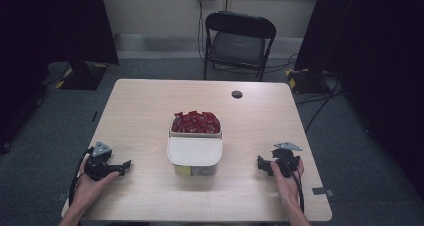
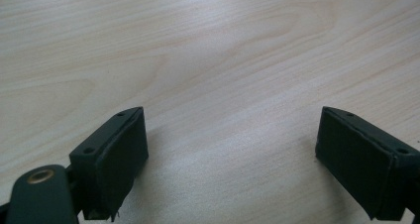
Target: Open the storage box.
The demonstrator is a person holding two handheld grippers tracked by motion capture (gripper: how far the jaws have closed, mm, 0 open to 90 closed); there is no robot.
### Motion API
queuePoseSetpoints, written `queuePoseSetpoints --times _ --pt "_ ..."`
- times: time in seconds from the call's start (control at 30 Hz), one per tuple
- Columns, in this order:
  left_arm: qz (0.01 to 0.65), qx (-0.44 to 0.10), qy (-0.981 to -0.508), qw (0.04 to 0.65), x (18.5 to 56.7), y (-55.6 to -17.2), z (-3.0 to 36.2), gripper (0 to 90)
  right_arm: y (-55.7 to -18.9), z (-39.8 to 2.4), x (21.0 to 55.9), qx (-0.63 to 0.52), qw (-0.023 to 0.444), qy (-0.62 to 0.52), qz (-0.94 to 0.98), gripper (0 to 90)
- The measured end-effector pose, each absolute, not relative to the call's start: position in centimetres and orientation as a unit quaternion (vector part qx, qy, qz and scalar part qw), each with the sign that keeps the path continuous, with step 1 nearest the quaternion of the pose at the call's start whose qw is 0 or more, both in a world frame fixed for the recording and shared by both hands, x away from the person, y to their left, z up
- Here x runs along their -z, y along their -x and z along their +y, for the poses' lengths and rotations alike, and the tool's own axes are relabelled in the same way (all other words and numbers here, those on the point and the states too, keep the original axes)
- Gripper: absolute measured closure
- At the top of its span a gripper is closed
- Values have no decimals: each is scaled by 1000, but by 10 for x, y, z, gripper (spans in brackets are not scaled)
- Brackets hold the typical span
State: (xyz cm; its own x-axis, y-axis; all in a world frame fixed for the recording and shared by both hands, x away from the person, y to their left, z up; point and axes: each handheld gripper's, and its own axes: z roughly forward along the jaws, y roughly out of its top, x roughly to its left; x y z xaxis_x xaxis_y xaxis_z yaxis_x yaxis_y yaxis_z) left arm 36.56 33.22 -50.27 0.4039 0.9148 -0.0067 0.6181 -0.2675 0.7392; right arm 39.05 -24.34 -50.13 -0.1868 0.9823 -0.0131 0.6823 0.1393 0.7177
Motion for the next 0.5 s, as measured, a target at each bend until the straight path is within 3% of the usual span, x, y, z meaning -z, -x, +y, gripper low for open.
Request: queuePoseSetpoints --times 0.37,0.5 --pt "500 -217 -766 340 503 -366 332 122 -387 -242 500 -293 251 -590 709 23" --pt "500 -217 -766 341 503 -366 332 122 -386 -242 498 -292 252 -592 707 113"
